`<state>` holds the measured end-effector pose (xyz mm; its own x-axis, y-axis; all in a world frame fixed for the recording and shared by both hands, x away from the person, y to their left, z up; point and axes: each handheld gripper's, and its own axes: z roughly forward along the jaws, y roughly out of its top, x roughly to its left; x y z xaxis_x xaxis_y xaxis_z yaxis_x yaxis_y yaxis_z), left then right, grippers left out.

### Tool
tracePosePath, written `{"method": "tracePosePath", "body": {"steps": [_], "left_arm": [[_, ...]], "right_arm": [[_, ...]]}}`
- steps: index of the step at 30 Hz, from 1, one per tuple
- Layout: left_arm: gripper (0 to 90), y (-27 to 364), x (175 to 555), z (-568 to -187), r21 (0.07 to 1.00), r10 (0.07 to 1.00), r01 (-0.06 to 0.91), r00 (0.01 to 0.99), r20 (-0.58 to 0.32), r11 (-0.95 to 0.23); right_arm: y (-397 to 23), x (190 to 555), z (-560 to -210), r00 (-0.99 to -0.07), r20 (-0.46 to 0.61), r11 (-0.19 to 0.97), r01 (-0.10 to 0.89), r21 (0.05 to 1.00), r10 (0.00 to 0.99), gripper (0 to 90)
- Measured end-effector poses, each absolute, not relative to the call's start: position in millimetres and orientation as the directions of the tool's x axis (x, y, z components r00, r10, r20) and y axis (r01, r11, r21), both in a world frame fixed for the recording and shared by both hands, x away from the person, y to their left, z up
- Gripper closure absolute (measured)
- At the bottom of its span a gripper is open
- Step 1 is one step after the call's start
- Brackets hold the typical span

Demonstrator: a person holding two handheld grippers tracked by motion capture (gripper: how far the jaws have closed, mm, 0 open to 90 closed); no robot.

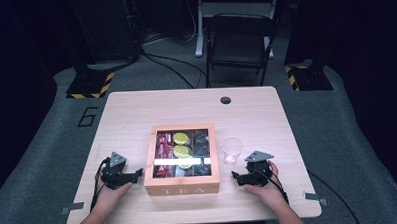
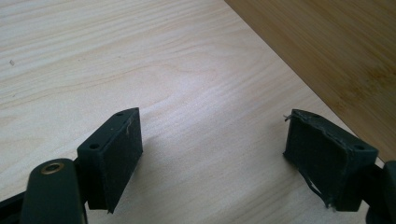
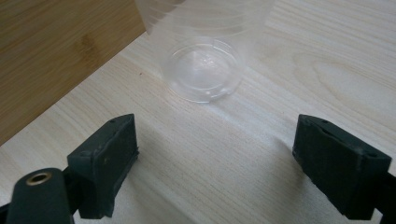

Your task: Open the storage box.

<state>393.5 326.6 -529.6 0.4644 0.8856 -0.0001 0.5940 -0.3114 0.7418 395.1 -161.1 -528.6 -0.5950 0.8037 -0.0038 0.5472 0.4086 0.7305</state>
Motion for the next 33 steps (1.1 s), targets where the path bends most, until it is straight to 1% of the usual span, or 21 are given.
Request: {"method": "tracePosePath", "body": {"steps": [12,14,28,31,32,33], "left_arm": [[18.1,327.6,394.1,-529.4,0.741,0.878,0.589,0.479,0.001,-0.322],[16.5,327.5,394.2,-529.3,0.736,0.872,0.589,0.489,0.003,-0.333],[17.0,329.0,394.3,-530.0,0.745,0.869,0.580,0.495,0.000,-0.330],[17.8,330.0,394.4,-529.3,0.741,0.866,0.582,0.499,0.000,-0.335],[18.3,330.5,394.3,-529.2,0.742,0.866,0.581,0.499,0.000,-0.335],[19.3,330.7,394.1,-529.5,0.746,0.871,0.579,0.492,0.004,-0.330]], "right_arm": [[-160.8,394.6,-528.6,-0.590,-0.003,0.405,0.551,0.729,0.807,13.3],[-160.8,394.6,-528.6,-0.590,-0.003,0.405,0.551,0.730,0.807,13.3],[-160.4,394.6,-528.6,-0.589,-0.001,0.403,0.552,0.730,0.808,13.5],[-160.4,394.4,-528.5,-0.594,0.006,0.400,0.549,0.734,0.805,14.6],[-160.6,394.1,-528.4,-0.593,0.001,0.403,0.549,0.732,0.805,15.8],[-160.0,393.2,-527.5,-0.591,0.005,0.401,0.554,0.729,0.807,18.9]]}}
